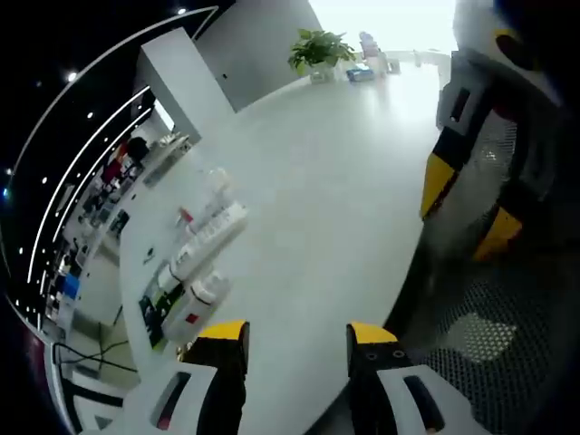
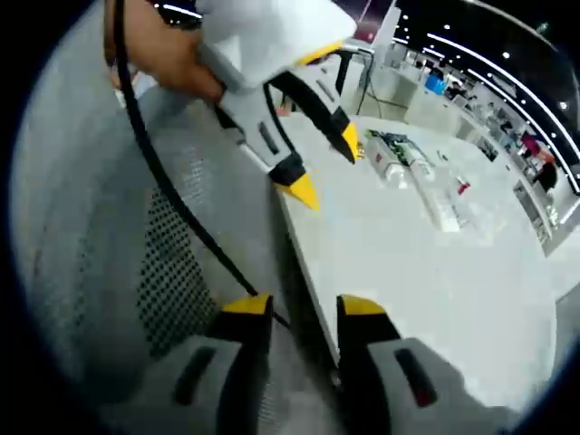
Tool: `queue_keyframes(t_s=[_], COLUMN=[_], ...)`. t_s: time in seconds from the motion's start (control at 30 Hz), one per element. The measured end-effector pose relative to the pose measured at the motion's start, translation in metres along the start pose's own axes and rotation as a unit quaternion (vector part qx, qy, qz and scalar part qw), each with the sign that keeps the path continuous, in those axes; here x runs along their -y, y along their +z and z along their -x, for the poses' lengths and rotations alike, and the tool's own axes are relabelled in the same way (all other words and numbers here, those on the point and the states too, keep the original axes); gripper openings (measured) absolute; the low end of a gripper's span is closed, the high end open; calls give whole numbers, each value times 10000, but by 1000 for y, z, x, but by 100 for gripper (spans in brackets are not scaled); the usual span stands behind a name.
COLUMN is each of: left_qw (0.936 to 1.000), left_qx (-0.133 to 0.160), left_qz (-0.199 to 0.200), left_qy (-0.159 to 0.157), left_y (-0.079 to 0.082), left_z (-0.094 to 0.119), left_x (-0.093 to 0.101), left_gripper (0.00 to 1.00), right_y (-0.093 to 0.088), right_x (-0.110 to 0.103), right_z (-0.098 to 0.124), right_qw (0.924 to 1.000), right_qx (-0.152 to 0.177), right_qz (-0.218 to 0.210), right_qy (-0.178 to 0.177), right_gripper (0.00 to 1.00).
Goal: Arrange the skincare products in the storage area until every visible bottle or jar stands upright without overlapping.
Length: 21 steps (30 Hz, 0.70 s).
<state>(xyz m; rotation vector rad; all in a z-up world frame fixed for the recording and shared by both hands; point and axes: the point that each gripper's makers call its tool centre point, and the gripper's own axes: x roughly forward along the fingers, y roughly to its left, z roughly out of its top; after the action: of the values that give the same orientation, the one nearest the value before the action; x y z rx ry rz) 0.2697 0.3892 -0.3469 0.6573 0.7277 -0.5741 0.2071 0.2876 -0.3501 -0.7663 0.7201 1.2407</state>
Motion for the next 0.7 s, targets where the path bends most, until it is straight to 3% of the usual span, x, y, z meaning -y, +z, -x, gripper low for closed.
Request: queue_keyframes(t_s=[0.27,0.47,0.7], left_qw=[9998,9991,9991], left_qx=[170,418,416], left_qz=[-77,-112,18], left_qy=[-15,-28,-24], left_y=[7,18,22], left_z=[3,7,4], left_x=[2,2,-1], left_gripper=[44,45,45], right_y=[5,12,15], right_x=[8,24,36], right_z=[5,13,12], right_qw=[9997,9984,9974], right_qx=[162,373,490], right_qz=[2,-239,-312], right_qy=[-207,-358,-427], right_gripper=[29,29,30])
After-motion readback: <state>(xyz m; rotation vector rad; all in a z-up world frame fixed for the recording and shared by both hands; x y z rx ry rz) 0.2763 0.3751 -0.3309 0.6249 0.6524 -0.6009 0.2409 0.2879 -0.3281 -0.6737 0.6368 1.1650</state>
